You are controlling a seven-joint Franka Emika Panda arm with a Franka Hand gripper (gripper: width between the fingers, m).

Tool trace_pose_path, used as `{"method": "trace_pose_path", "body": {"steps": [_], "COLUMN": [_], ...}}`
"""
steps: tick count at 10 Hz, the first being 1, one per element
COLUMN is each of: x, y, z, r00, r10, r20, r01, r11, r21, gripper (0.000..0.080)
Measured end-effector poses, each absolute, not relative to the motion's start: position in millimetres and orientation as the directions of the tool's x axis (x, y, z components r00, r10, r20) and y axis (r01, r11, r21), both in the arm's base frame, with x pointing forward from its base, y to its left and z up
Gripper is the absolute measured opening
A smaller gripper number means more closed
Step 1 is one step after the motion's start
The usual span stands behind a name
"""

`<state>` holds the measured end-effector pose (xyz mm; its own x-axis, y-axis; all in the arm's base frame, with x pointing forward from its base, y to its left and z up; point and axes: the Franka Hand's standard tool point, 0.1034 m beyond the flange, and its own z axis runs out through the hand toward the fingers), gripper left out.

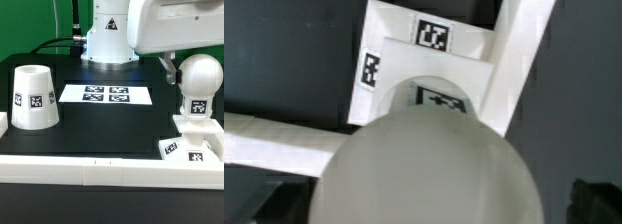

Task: Assemble lamp

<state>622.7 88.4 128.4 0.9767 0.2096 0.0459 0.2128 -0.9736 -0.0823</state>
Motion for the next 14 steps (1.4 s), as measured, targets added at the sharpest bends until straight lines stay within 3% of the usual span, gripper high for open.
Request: {"method": "trace_pose_path", "body": {"steps": [3,4,9,14], "x": [622.6,622.2,622.2,624.8], "y": [84.3,85.1,85.1,84.2], "z": [125.1,124.4,124.4,125.3], "r00": [0.978,0.977,0.982,0.942], "r10": [0.206,0.207,0.183,-0.335], "r20": [0.045,0.047,0.045,0.009], "r01": [0.209,0.210,0.186,-0.333], "r11": [-0.975,-0.974,-0.979,-0.938], "r21": [-0.082,-0.081,-0.083,-0.102], "gripper": [0.0699,0.0578,0.0576,0.0576]}}
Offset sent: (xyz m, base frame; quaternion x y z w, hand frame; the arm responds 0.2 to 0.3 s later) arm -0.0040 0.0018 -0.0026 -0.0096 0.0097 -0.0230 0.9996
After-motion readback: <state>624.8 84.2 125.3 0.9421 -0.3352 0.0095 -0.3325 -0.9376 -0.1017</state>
